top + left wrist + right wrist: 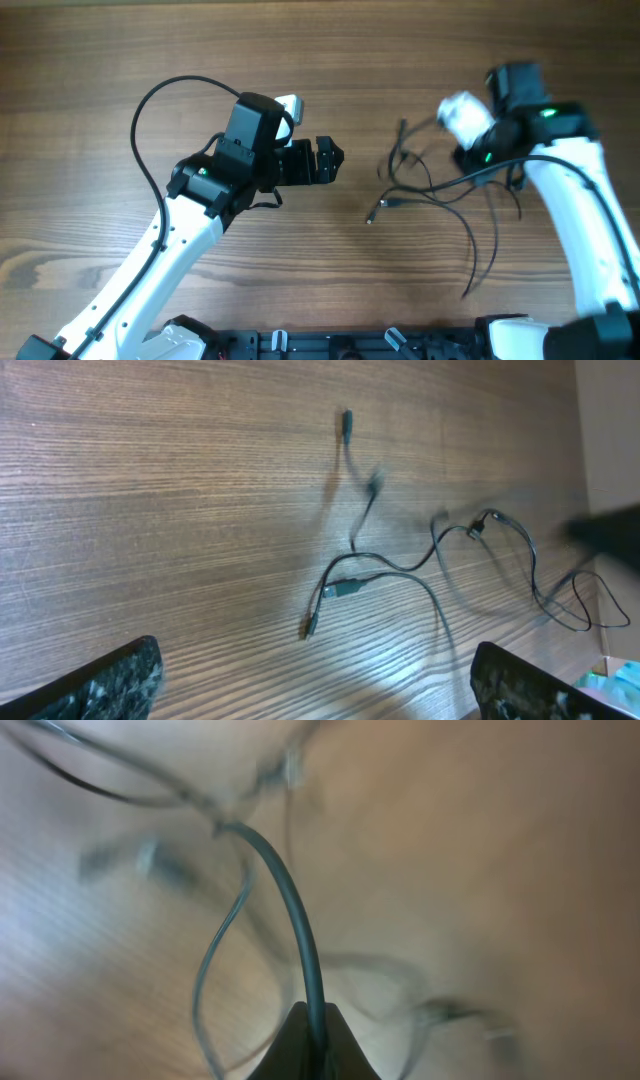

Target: Untangle cables

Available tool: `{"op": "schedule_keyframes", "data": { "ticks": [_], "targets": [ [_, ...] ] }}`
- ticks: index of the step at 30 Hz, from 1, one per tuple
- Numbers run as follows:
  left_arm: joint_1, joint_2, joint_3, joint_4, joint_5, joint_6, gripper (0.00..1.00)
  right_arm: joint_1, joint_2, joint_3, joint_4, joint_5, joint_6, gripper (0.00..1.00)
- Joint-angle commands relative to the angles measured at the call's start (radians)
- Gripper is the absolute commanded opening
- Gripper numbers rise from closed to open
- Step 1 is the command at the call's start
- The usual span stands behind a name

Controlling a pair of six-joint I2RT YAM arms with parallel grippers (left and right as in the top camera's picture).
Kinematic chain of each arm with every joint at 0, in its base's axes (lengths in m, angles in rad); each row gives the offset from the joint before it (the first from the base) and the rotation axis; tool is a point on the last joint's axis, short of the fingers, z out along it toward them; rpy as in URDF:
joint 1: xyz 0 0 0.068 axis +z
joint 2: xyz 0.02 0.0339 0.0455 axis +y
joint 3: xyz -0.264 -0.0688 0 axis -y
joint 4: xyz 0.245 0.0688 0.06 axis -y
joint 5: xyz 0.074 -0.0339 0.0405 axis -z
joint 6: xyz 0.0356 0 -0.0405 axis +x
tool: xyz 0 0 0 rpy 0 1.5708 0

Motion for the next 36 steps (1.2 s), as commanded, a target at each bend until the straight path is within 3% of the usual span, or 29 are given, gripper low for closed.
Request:
{"op": "schedule_keyframes", "data": {
  "ticks": [1, 4, 8, 13, 20, 25, 31, 36],
  "targets": [
    [-0.003, 0.001, 0.006, 0.0, 0.012, -0.006, 1.0, -0.002, -0.066, 0.255, 0.008, 0.01, 0.109, 0.04],
    [-0.003, 0.001, 0.006, 0.0, 0.012, -0.006, 1.0, -0.002, -0.067, 0.481, 0.055, -0.047, 0.122, 0.04],
    [-0.003, 0.001, 0.006, 0.0, 0.012, -0.006, 1.0, -0.002, -0.071, 0.611, 0.223, -0.046, 0.132, 0.04],
    [-0.003, 0.001, 0.006, 0.0, 0.012, -0.006, 1.0, -0.002, -0.082, 0.618, 0.425, -0.066, 0.334, 0.04],
    [-0.003, 0.001, 0.006, 0.0, 0.012, -0.006, 1.0, -0.002, -0.082, 0.618, 0.509, -0.117, 0.428, 0.04],
    [-0.003, 0.001, 0.006, 0.0, 0.012, -0.006, 1.0, -0.002, -0.082, 0.618, 0.739, -0.118, 0.509, 0.04],
    [-0.003, 0.001, 0.006, 0.0, 0.012, -0.006, 1.0, -0.002, -0.084, 0.618, 1.028, -0.117, 0.268, 0.04],
    [-0.003, 0.001, 0.006, 0.0, 0.012, -0.006, 1.0, -0.002, -0.083, 0.618, 1.059, -0.101, -0.084, 0.04]
  ]
}}
